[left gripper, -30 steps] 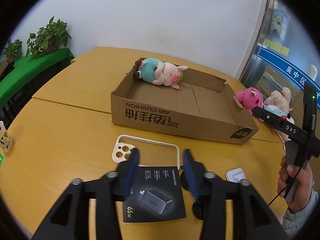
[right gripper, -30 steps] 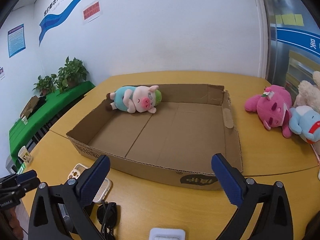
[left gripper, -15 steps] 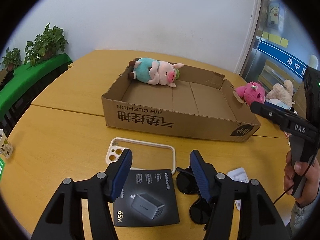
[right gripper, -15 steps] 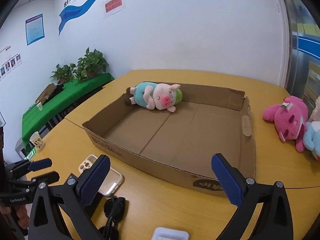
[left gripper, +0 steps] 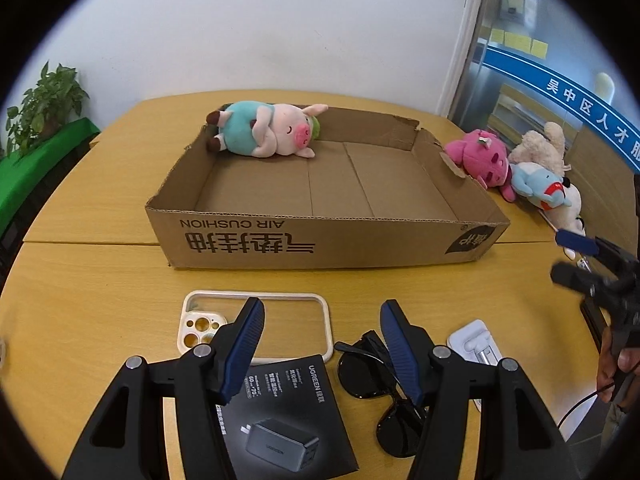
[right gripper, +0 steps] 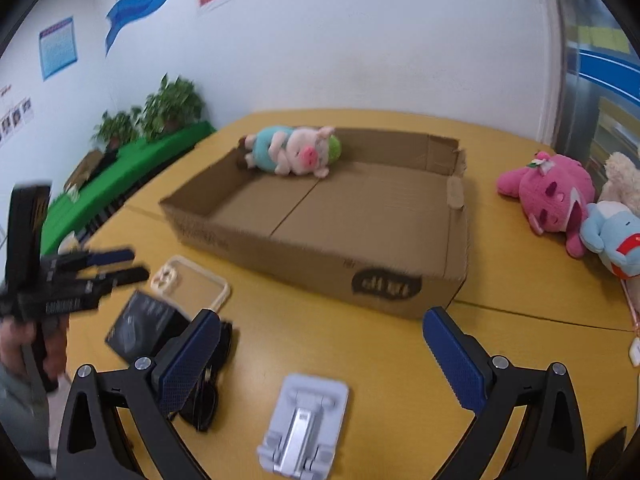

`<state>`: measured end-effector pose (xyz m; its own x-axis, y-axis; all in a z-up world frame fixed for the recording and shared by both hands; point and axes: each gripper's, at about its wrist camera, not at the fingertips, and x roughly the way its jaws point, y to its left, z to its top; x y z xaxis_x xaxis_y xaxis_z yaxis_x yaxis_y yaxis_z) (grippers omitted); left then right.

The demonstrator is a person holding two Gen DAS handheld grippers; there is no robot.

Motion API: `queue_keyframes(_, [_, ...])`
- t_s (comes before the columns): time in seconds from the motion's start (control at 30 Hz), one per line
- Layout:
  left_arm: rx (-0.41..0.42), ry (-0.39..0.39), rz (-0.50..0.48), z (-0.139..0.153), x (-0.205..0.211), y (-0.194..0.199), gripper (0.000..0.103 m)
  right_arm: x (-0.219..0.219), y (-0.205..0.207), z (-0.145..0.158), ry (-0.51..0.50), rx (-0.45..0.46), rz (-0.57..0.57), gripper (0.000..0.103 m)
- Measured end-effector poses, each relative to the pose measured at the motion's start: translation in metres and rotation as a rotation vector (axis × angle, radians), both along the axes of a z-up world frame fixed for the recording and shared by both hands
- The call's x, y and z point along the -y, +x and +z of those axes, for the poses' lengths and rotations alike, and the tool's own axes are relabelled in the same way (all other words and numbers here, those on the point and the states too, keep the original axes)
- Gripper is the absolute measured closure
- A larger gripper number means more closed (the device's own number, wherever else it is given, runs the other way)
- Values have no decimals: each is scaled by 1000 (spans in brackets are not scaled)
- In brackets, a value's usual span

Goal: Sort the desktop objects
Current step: 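Move both grippers to the black charger box on the table, then close both grippers on the black charger box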

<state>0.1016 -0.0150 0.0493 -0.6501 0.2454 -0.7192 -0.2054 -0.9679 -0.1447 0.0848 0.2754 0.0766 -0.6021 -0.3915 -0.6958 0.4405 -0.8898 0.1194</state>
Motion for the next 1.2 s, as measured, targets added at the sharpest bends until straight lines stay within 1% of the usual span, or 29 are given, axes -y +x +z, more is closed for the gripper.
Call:
queue_keyframes(0.07, [2,5,-15,-1,5,-3,43,11,8,-9,29,36,52,0])
queue_keyframes(0.2, [34,53,-34,-9,23,-6,43,52,27,-30,51,98,193,0])
queue_keyframes(0.33, [75,89,-19,-21,45,-1,43,111,40,-50,20,164,341,0])
queue_keyframes(0.37, [88,101,-15,-24,51,2,43,123,42,-54,20,175,368,0])
queue_keyframes(0.47, [129,138,-8,-35,71,10,43,166,52,-72,66,202,443,0])
queue_keyframes(0.57, [171,161,2,-49,88,15,43,198,59,-88,84,248,493,0])
queue_keyframes(0.63, [210,185,-6,-60,94,16,43,216,63,-98,117,255,515,0])
queue_keyframes(0.7, [233,206,-12,-72,96,15,43,227,67,-102,155,240,514,0])
queue_keyframes(0.73, [243,221,-16,-76,97,14,43,228,69,-100,140,231,518,0])
queue_keyframes(0.77, [247,262,-23,-79,99,14,43,227,72,-95,98,226,536,0])
queue_keyframes(0.8, [245,275,-19,-81,101,13,43,225,75,-89,72,209,544,0])
queue_keyframes(0.83, [248,286,-22,-82,102,12,43,224,76,-87,78,191,537,0])
queue_keyframes(0.9, [256,309,-33,-84,104,9,43,222,75,-93,143,185,495,0])
queue_keyframes(0.93, [261,314,-37,-85,104,8,42,222,72,-102,182,209,465,0])
queue_keyframes(0.97, [268,324,-40,-86,105,7,42,221,66,-107,196,231,451,0])
queue_keyframes(1.03, [279,337,-39,-88,107,6,42,223,68,-115,199,257,450,0])
queue_keyframes(1.1, [289,347,-45,-89,106,6,42,229,73,-120,204,255,459,1])
queue_keyframes(1.13, [292,351,-51,-89,104,6,42,233,76,-122,210,251,465,4])
queue_keyframes(1.17, [294,349,-58,-89,101,7,42,238,80,-123,223,235,462,3])
queue_keyframes(1.2, [287,332,-57,-88,98,9,42,240,82,-124,244,217,448,3])
